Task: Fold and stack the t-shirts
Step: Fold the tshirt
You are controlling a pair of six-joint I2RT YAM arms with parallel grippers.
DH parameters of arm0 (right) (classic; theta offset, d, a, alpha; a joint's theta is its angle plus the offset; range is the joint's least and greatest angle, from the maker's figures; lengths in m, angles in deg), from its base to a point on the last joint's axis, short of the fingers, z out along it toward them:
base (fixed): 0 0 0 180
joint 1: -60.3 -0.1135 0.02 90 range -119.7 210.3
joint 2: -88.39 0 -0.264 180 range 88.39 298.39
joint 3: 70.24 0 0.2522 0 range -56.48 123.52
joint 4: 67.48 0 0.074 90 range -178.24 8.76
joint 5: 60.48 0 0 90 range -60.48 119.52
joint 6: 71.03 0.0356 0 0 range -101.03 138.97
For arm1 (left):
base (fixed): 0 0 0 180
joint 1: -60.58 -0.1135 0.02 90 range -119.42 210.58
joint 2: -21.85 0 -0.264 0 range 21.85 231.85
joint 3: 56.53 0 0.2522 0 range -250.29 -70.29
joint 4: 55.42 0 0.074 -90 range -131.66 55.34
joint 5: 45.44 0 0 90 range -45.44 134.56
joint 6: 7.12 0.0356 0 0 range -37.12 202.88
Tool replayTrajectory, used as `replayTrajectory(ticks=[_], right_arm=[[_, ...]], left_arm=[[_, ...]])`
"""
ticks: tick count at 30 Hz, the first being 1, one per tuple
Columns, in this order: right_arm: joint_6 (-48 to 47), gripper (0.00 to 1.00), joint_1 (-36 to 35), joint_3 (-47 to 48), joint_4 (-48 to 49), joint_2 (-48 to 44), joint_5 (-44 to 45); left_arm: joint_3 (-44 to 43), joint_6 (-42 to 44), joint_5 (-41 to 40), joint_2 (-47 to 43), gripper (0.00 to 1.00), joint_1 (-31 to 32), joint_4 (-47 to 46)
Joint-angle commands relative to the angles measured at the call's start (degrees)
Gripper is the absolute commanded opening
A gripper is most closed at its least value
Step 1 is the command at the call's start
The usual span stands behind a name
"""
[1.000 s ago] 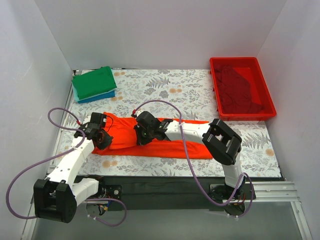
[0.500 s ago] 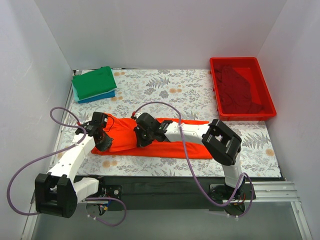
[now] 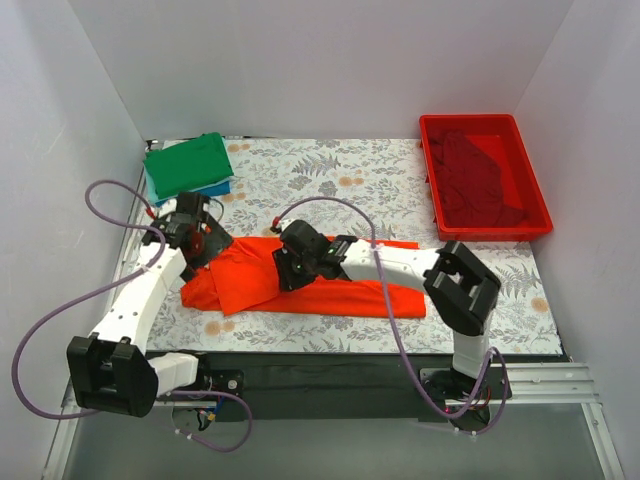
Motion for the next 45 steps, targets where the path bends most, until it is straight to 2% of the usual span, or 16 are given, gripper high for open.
replayTrajectory(ticks=[1, 3, 7, 13, 19, 29, 35, 45], right_arm=[[-1.48, 0.41, 4.42, -1.31, -1.73, -8.65, 3.12], [-2.27, 0.41, 7.06, -5.08, -1.99, -13.22, 3.21], [-5.52, 0.41, 17.15, -10.81, -3.13, -19.90, 3.47], [-10.44, 0.41, 29.55, -17.48, -4.81, -25.71, 3.04], [-12.90, 0.41, 38.53, -20.22, -4.81, -26.77, 1.98], [-15.90, 0.41, 42.14, -18.46, -5.69, -19.74, 7.69], [-15.81, 0.41, 43.11, -19.52, -5.51, -18.16, 9.63], [-16.78, 0.42, 44.95, -19.69, -4.20, -15.87, 11.91]], left_arm=[[-8.88, 5.91, -2.63, 2.27, 0.91, -3.26, -4.69], [-9.85, 8.72, 1.39, 6.74, 0.89, -5.81, -9.94], [-12.31, 13.20, 6.60, 16.07, 0.85, -11.80, -15.94], [-16.62, 15.15, 8.54, 29.15, 0.78, -12.24, -22.19], [-19.70, 17.25, 7.05, 35.94, 0.73, -12.86, -24.39], [-20.32, 17.96, 8.62, 39.55, 0.56, -14.53, -26.67], [-20.05, 17.61, 9.41, 39.81, 0.52, -14.53, -27.47], [-19.17, 16.99, 10.73, 39.72, 0.33, -14.71, -28.87]])
